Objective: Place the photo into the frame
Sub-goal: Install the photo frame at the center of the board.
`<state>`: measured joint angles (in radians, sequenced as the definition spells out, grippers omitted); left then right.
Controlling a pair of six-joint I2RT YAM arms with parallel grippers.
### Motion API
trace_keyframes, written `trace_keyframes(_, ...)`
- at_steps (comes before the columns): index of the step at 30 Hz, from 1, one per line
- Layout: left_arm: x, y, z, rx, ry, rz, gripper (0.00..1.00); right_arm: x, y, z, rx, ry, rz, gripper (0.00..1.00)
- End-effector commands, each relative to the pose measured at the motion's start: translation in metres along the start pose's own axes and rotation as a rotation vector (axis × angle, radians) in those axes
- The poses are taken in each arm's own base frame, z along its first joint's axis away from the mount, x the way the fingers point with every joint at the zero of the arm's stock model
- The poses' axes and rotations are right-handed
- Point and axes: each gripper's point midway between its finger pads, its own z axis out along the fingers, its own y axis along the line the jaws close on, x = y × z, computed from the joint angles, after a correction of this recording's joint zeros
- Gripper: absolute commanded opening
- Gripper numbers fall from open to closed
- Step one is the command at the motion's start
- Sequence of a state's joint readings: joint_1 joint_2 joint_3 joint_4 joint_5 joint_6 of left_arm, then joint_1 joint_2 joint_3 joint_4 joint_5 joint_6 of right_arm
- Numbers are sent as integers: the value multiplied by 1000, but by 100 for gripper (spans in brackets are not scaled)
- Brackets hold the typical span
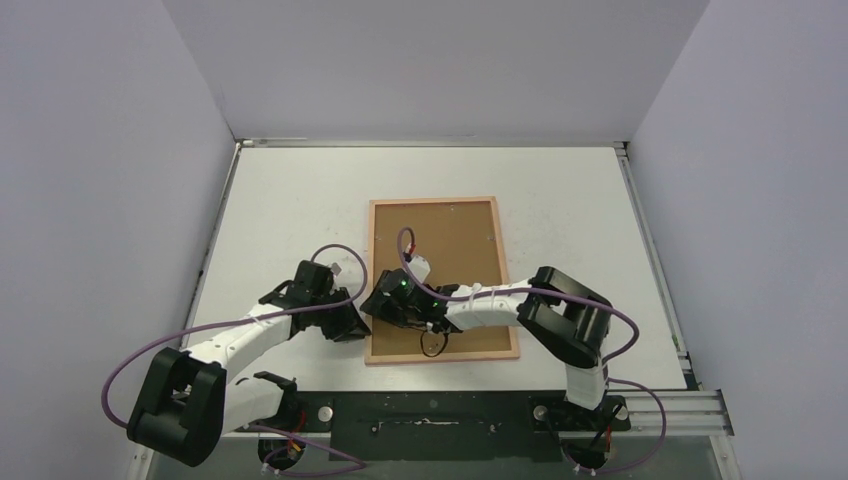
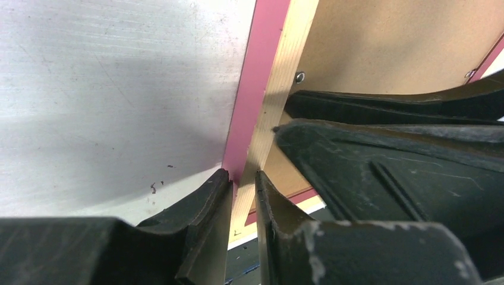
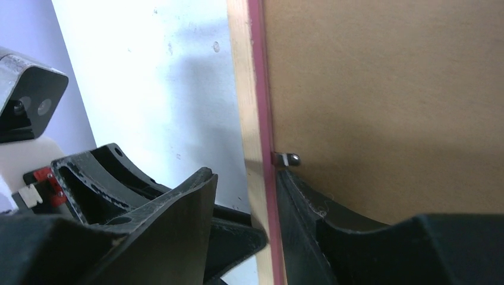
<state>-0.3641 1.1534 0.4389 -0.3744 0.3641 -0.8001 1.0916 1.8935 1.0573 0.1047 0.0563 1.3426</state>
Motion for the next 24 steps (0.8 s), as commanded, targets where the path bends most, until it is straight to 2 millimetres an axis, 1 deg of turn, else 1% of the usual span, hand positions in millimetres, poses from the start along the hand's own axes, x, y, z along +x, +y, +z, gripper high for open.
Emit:
trace_keyframes(1, -11, -14, -11, 13, -37, 10, 21, -32, 25, -39, -117, -121, 14, 44)
trace_keyframes(2, -14, -17, -13, 15, -50, 6, 22, -43, 31, -52, -158, -160, 37, 45)
trace_keyframes(5, -25, -28, -22, 38, -93, 9, 29, -74, 24, -87, -150, -243, 31, 48)
trace_keyframes(8, -31, -36, -29, 47, -108, 28, 35, -106, 3, -117, -67, -300, -11, 50)
trace_keyframes(11, -35, -37, -37, 15, -105, 57, 38, -142, -48, -153, 116, -362, -64, 54)
trace_keyframes(13, -37, -34, -44, -33, -103, 80, 40, -168, -88, -181, 249, -397, -95, 57)
trace_keyframes(14, -38, -31, -49, -64, -102, 86, 41, -180, -111, -196, 332, -410, -98, 58)
trace_keyframes(15, -38, -27, -54, -102, -101, 88, 42, -190, -132, -210, 397, -420, -96, 61)
trace_keyframes(17, -34, -19, -67, -173, -86, 80, 45, -203, -169, -235, 504, -421, -69, 64)
trace_keyframes(19, -22, -16, -79, -214, -36, 68, 50, -207, -196, -248, 554, -385, -25, 66)
trace_keyframes(20, -14, -16, -84, -215, -2, 70, 54, -207, -208, -251, 571, -362, 2, 68)
trace_keyframes(22, 7, -18, -90, -199, 67, 80, 59, -204, -225, -250, 571, -318, 54, 69)
trace_keyframes(24, 26, -20, -93, -170, 127, 100, 64, -200, -233, -241, 535, -277, 107, 71)
